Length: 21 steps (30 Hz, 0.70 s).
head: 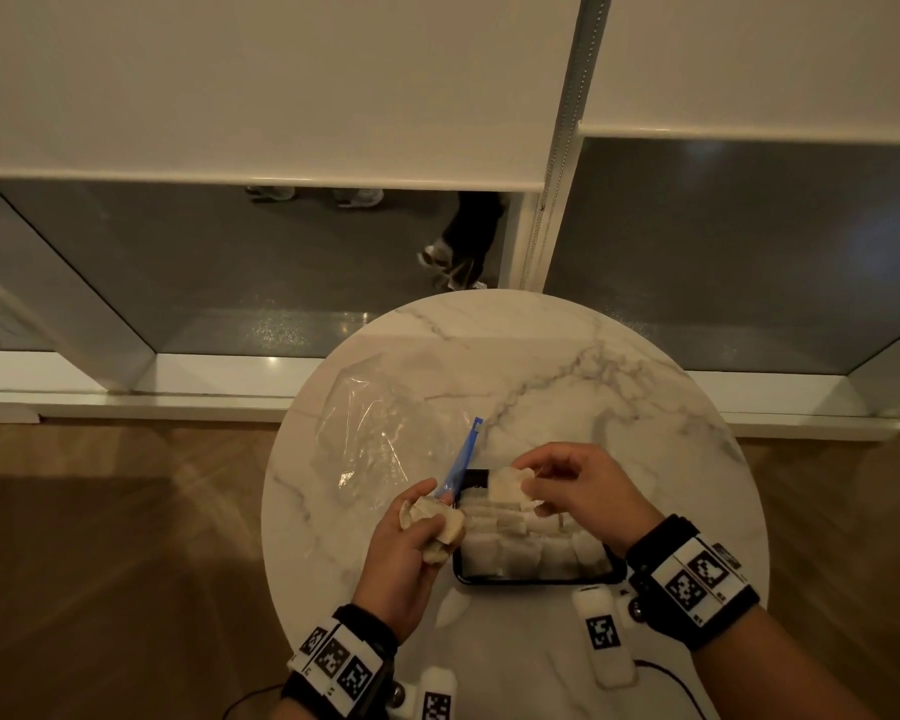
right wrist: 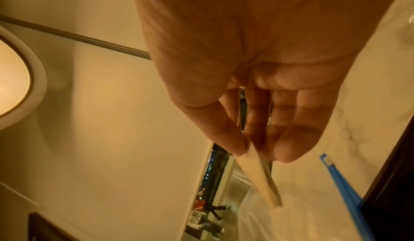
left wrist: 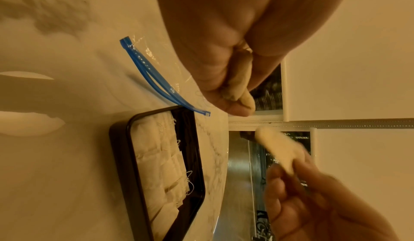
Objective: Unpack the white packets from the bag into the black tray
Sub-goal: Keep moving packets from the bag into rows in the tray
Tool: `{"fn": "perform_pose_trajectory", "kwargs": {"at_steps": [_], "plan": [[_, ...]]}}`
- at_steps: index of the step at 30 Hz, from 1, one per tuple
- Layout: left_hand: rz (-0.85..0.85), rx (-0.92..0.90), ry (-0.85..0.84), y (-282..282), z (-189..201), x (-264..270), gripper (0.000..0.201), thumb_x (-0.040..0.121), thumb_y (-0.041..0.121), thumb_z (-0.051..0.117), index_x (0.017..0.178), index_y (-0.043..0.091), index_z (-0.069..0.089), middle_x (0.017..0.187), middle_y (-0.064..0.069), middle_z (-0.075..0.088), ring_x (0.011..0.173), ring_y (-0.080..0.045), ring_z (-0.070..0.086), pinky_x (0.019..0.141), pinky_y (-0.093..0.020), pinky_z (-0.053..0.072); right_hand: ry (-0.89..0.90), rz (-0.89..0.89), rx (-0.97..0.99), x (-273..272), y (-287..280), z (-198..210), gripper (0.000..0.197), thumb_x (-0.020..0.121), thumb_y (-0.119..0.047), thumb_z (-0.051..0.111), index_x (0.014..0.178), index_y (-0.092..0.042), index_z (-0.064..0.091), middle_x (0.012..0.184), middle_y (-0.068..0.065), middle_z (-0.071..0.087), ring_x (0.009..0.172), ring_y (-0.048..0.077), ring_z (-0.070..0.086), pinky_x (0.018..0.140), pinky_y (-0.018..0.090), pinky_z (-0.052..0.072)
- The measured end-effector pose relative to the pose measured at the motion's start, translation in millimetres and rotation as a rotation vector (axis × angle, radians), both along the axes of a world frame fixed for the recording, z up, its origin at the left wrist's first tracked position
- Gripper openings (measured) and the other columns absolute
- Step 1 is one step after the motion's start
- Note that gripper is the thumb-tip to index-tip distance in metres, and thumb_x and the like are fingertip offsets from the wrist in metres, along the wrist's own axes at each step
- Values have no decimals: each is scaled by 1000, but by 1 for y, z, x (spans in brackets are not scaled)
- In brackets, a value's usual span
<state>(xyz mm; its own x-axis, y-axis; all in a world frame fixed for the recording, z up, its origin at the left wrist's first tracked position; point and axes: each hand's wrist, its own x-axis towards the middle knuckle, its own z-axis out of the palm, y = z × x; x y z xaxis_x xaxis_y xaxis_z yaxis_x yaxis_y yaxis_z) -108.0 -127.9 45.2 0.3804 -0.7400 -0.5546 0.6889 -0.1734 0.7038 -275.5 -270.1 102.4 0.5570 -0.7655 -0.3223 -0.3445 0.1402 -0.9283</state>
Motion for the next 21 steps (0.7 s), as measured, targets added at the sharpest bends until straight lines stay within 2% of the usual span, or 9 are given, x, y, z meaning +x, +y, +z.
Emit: {"fn": "perform_pose_trajectory", "kwargs": {"at_steps": [2, 4, 8, 12, 15, 18, 21], "plan": [[-11, -5, -14, 3, -2, 3, 39, 95, -10, 50, 127, 11, 58, 123, -20, 65, 105, -29, 68, 82, -34, 58, 66, 10, -74, -10, -13, -9, 19, 82, 3, 70, 92, -11, 75, 72, 8, 60, 67, 17, 61, 69, 29, 58], [-12, 8, -23, 6, -5, 5, 38, 94, -9, 51, 125, 12, 59, 122, -20, 64, 106, -29, 67, 83, -35, 57, 201, 35, -128, -20, -26, -26, 24, 78, 3, 72, 92, -17, 73, 70, 3, 59, 65, 14, 58, 70, 30, 55], [-6, 36, -21, 9, -10, 8, 36, 94, -10, 49, 122, 11, 59, 121, -23, 63, 103, -31, 63, 83, -39, 54, 453, 167, -146, -30, -39, -54, 35, 70, -2, 74, 94, -26, 66, 68, -5, 61, 60, 7, 56, 62, 23, 52], [4, 52, -19, 11, -15, 11, 38, 94, -11, 49, 125, 9, 57, 117, -22, 64, 97, -31, 65, 82, -39, 53, 640, 370, -144, -28, -44, -71, 28, 70, -10, 77, 94, -23, 68, 74, -7, 63, 64, 6, 59, 56, 17, 48], [10, 46, -14, 11, -13, 13, 37, 94, -10, 49, 124, 10, 57, 116, -21, 65, 94, -29, 67, 82, -39, 54, 734, 449, -129, -24, -47, -78, 17, 73, -11, 77, 88, -19, 74, 71, -8, 62, 62, 5, 59, 55, 16, 48], [13, 52, -11, 13, -12, 15, 38, 94, -10, 49, 126, 10, 57, 119, -20, 63, 98, -28, 66, 80, -36, 54, 752, 473, -35, -23, -49, -80, 9, 81, -5, 71, 83, -13, 75, 77, 1, 68, 70, 12, 68, 64, 23, 59], [23, 58, -2, 15, -14, 17, 41, 94, -11, 48, 130, 8, 55, 123, -21, 61, 104, -28, 64, 73, -31, 55, 811, 544, 8, -18, -52, -83, 17, 83, -3, 67, 74, -16, 72, 79, 5, 68, 76, 20, 69, 71, 33, 62]]}}
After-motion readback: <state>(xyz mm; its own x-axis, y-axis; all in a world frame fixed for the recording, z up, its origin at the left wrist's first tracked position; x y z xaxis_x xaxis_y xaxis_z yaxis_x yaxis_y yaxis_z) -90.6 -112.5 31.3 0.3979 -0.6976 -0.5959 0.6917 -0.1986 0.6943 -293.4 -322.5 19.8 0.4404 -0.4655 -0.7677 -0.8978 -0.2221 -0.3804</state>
